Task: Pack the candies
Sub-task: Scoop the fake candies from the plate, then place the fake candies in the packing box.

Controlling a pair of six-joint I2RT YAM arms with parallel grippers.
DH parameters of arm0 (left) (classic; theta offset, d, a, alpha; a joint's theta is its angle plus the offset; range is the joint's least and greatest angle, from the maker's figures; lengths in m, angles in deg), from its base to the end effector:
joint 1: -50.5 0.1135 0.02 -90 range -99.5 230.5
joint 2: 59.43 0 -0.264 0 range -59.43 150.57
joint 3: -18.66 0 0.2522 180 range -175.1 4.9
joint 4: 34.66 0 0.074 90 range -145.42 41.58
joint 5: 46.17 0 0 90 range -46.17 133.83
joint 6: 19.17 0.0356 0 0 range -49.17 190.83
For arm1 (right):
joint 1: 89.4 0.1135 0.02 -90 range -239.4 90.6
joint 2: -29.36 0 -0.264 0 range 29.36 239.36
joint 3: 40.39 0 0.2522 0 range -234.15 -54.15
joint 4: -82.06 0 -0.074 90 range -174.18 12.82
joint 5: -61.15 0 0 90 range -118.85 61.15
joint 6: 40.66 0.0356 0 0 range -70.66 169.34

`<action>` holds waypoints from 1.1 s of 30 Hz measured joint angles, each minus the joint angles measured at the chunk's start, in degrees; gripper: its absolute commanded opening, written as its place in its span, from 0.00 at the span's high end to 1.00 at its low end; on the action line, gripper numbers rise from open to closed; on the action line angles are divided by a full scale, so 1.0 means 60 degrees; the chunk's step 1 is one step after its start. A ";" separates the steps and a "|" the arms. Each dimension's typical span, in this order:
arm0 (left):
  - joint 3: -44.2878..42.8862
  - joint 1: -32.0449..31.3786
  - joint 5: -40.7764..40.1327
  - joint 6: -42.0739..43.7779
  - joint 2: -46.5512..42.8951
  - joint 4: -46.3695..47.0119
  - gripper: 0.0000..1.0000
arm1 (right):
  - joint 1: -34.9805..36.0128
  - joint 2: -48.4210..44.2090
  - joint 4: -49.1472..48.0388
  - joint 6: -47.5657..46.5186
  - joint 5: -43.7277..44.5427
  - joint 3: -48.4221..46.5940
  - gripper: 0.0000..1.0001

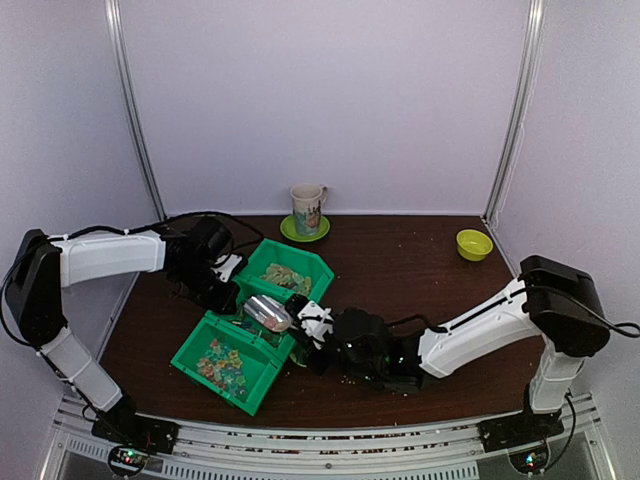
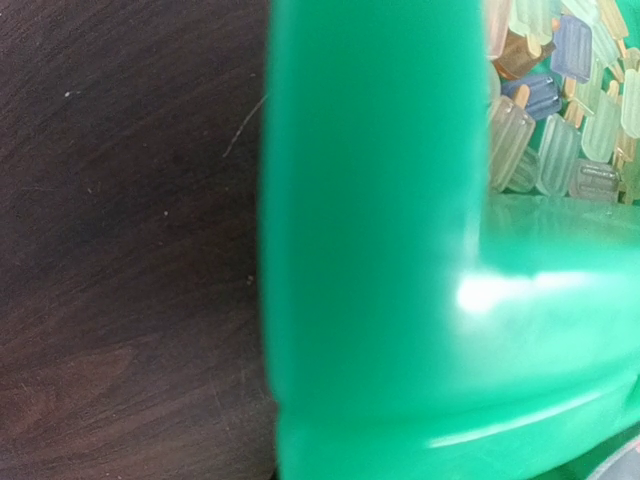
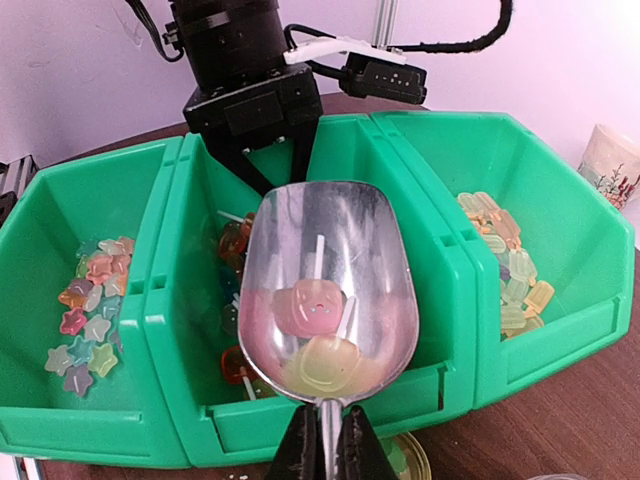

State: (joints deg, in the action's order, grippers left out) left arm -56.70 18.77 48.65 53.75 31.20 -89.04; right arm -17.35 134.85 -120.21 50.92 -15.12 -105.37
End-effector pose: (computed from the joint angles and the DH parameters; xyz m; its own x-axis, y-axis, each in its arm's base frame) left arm 0.2572 -0.1626 0.2084 -0.9235 0.2269 -0.3093 0.2905 0.9403 -0.1774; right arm 0.1268 0.3640 0.1701 -0.1200 -0.2835 -0.9514 -0.8517 0.5218 -0.0481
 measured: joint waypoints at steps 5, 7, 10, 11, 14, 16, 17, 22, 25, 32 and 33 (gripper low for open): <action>0.0000 0.0124 -0.0084 -0.0062 0.0000 0.0004 1.00 | -0.0007 -0.0707 0.0095 -0.0157 0.0047 0.0525 1.00; 0.0000 0.0149 -0.0120 -0.0073 0.0000 0.0000 1.00 | -0.0007 -0.1111 0.0288 -0.0237 0.0091 0.0692 1.00; 0.0000 0.0171 -0.0149 -0.0087 0.0000 0.0000 1.00 | -0.0007 -0.1920 0.0619 -0.0346 0.0233 0.0991 1.00; 0.0000 0.0175 -0.0157 -0.0095 0.0000 -0.0004 1.00 | -0.0007 -0.2204 0.0776 -0.0390 0.0295 0.1089 1.00; 0.0000 0.0178 -0.0171 -0.0098 0.0000 -0.0004 1.00 | -0.0007 -0.3071 0.1264 -0.0488 0.0539 0.1348 1.00; 0.0000 0.0182 -0.0171 -0.0102 0.0000 -0.0004 1.00 | -0.0007 -0.3588 0.1668 -0.0521 0.0743 0.1475 1.00; 0.0000 0.0186 -0.0175 -0.0102 0.0000 -0.0007 1.00 | -0.0007 -0.3891 0.1967 -0.0525 0.0885 0.1548 1.00; -0.0004 0.0211 -0.0197 -0.0102 0.0000 -0.0015 1.00 | -0.0015 -0.4896 0.3461 -0.0441 0.1435 0.1708 1.00; -0.0004 0.0219 -0.0200 -0.0106 0.0000 -0.0018 1.00 | -0.0015 -0.5421 0.4619 -0.0215 0.1636 0.1745 1.00; -0.0004 0.0219 -0.0200 -0.0106 0.0000 -0.0029 1.00 | -0.0015 -0.6207 0.7566 0.0641 0.2007 0.1603 1.00; -0.0004 0.0219 -0.0200 -0.0106 0.0000 -0.0029 1.00 | -0.0015 -0.6211 0.7981 0.0750 0.2025 0.1512 1.00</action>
State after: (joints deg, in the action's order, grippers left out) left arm -56.72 20.08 47.45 53.11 31.20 -89.21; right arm -17.44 97.59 -72.32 55.43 -2.96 -96.30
